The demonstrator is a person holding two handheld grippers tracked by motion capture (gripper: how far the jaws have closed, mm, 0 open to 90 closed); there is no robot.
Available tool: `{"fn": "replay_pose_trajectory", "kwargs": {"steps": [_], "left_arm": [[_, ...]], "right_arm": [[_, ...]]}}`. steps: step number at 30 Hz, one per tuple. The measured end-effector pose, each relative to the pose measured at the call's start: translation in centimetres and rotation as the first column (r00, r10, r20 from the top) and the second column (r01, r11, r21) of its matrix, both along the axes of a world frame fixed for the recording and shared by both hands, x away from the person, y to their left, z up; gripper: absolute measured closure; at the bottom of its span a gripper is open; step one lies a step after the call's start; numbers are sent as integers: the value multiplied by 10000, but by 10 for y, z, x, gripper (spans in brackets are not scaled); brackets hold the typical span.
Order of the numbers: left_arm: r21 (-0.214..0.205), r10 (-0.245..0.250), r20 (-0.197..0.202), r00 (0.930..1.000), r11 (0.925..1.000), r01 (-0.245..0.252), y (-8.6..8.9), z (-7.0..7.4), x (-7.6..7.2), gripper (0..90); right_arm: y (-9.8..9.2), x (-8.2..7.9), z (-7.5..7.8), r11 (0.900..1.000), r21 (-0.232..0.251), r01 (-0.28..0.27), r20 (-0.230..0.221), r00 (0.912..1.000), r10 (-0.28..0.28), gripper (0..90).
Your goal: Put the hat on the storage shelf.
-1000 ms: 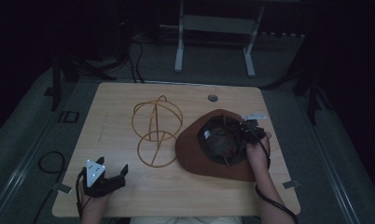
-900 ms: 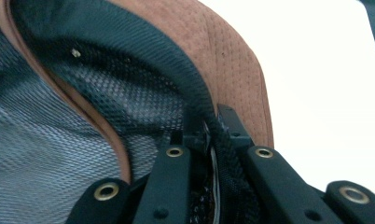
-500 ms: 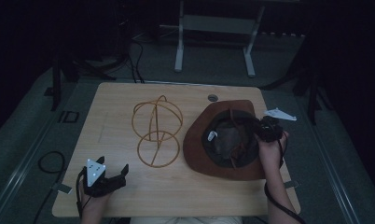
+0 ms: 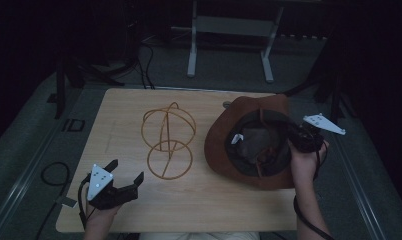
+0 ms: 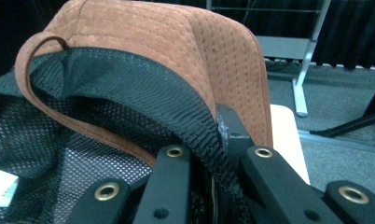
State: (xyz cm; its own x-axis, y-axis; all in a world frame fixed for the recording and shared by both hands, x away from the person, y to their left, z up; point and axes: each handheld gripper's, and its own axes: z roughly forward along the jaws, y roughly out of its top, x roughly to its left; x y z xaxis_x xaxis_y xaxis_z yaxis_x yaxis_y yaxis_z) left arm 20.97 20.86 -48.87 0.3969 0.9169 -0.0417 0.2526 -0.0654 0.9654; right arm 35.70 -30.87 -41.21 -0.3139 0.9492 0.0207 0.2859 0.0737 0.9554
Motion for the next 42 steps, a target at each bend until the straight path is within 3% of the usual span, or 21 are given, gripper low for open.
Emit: {"fn": "replay_pose_trajectory", "kwargs": {"steps": [6, 9, 13, 18, 24, 31, 35, 37, 41, 42], "left_arm": [[575, -307, 829, 9961, 9980, 260, -13, 42, 2, 89], [645, -552, 1184, 9914, 9968, 478, -24, 58, 9, 111], [964, -849, 1368, 9870, 9927, 720, -40, 70, 21, 111], [1229, -1258, 1276, 9838, 9863, 1102, -62, 77, 35, 116], [1566, -1946, 1185, 9737, 9720, 1752, -91, 87, 44, 116], [1652, -2729, 1126, 9554, 9533, 2529, -129, 90, 53, 117], [1863, -3216, 1142, 9400, 9363, 2977, -157, 93, 56, 118], [1902, -3360, 1355, 9321, 9321, 3084, -170, 94, 61, 118], [1999, -3563, 1391, 9240, 9239, 3262, -191, 93, 74, 137], [2035, -3528, 1353, 9259, 9244, 3225, -196, 93, 77, 137]], "right_arm": [[-1, -9, 8, 10000, 14, -18, 272, 9996, 18, 841], [1, -12, 9, 10000, 60, -25, 392, 9992, 22, 841], [4, -17, 11, 9999, -108, -95, 490, 9987, 100, 841], [6, -21, 11, 9996, 14, -294, 452, 9985, 293, 841], [6, -25, 13, 9992, 25, -387, 497, 9980, 385, 840], [6, -29, 16, 9988, 26, -490, 610, 9969, 488, 840], [6, -30, 16, 9989, 70, -473, 638, 9969, 468, 840], [6, -32, 16, 9987, 40, -506, 675, 9965, 502, 840], [6, -34, 16, 9985, -12, -542, 700, 9961, 542, 840], [5, -34, 16, 9986, -23, -527, 693, 9962, 527, 840]]}}
